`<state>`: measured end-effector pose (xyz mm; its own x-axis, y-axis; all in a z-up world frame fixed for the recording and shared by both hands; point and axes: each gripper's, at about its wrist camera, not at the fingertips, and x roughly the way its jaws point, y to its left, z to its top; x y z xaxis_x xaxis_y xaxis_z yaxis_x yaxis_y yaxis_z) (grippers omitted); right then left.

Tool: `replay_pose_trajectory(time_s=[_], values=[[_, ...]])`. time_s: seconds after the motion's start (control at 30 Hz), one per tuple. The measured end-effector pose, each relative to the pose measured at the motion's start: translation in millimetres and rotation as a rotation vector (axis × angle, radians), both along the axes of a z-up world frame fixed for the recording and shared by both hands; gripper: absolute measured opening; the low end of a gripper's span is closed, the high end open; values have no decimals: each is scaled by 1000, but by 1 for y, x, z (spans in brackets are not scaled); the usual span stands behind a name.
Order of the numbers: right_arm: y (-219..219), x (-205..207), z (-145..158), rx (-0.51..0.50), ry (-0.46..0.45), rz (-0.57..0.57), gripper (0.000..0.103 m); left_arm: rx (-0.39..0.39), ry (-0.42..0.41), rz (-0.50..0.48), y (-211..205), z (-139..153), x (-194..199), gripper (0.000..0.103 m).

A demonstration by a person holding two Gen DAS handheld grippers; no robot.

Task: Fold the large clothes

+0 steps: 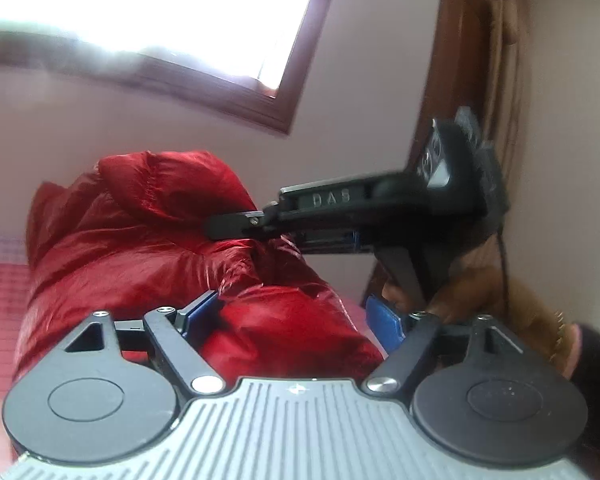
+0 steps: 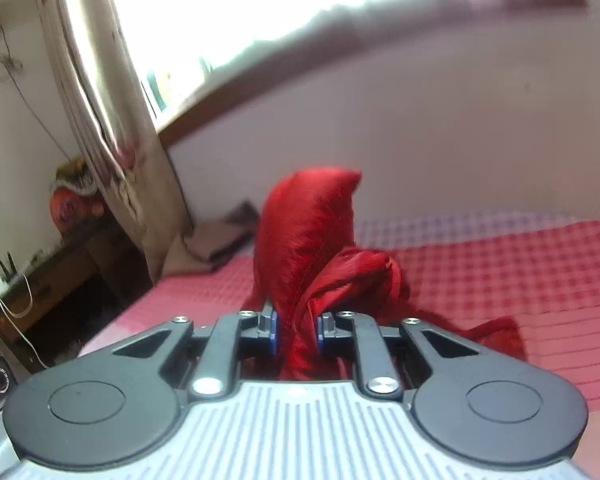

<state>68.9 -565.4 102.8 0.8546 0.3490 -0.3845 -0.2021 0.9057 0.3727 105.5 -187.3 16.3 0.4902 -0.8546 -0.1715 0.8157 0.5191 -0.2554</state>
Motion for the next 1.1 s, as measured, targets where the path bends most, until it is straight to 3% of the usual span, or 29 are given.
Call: replay_pose_trajectory(time_s=[0.2,0.33,0.5,0.67,0.73,0.87,1.0,1.1], values=[[-68,-36,-53,145,24,-125,16,106,-60,-96,-46,-29,-18,83],[-103,-62,-88,309,-34,-159,16,143,-86,-135,-64,-39,-22,85],[-118,-77,-105,321,-57,-196,16,169,-87,-163,-74,-43,-10,88],[-128,-73,-121,315,10,-221,20,218,-120,-163,-87,-51,-11,91],[-127,-77,-109,265,11,-235,21,208,-100,-166,-89,-51,-8,93],[-108,-87,-48,25,-87,-263,21,204,-94,-167,-90,-55,-8,96],[-75,-60,5,-122,-146,-140,21,209,-104,-167,-92,-56,-10,100],[-38,-26,16,-296,-117,-34,21,211,-110,-165,-94,-58,-13,100]])
